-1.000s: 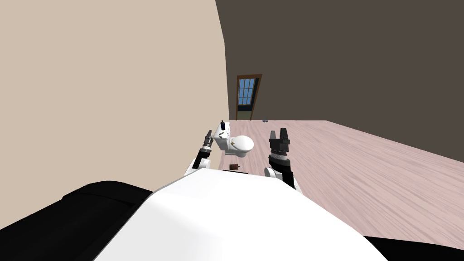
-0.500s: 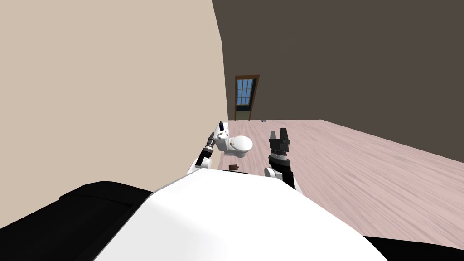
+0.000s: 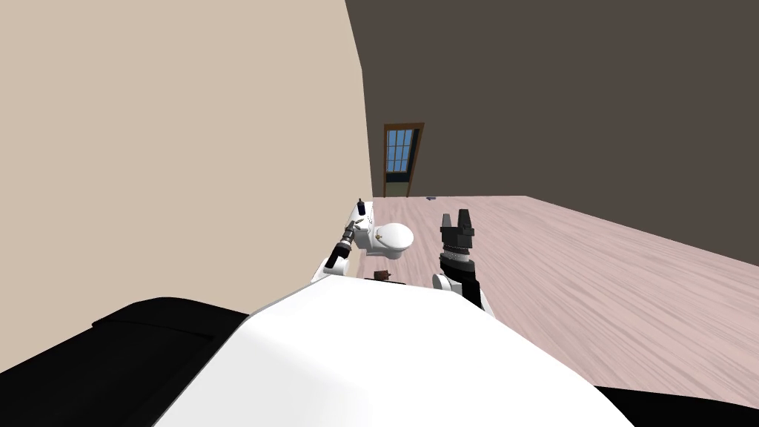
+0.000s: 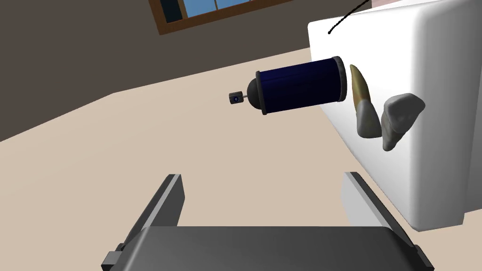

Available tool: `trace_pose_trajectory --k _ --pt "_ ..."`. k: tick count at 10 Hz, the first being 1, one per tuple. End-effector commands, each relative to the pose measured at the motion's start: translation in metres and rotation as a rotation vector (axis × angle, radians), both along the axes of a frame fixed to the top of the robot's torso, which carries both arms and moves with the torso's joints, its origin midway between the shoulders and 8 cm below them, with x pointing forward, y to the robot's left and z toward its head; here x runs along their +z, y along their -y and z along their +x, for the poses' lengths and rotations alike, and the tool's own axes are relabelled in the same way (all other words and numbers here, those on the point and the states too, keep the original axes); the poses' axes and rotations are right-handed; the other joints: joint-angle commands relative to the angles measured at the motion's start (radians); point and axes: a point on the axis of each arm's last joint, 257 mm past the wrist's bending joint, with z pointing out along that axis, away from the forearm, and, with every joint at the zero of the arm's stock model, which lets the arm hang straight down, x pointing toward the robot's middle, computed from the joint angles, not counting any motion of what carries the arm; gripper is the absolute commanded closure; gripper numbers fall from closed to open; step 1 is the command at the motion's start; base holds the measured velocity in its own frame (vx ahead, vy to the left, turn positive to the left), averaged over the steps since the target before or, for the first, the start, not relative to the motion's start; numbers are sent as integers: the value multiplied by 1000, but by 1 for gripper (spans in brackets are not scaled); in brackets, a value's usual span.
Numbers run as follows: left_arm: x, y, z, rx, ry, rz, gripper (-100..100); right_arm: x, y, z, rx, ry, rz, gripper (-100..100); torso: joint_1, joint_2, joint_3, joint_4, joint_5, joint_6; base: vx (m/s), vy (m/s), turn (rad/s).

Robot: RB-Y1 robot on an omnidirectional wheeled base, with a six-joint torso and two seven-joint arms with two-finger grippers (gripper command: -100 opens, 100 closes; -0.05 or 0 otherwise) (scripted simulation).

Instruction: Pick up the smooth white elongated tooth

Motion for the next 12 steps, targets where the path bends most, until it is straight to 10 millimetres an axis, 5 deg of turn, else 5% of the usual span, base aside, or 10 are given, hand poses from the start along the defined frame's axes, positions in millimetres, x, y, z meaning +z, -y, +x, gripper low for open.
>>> trace_pose_trajectory --k 1,12 --pt "-18 0 5 2 -58 -6 -100 0 0 0 0 0 0 0 0 0 0 0 0 0 70 13 4" --pt "-106 7 12 13 -350 -24 -100 0 0 0 0 0 0 0 0 1 0 0 0 0 52 11 8"
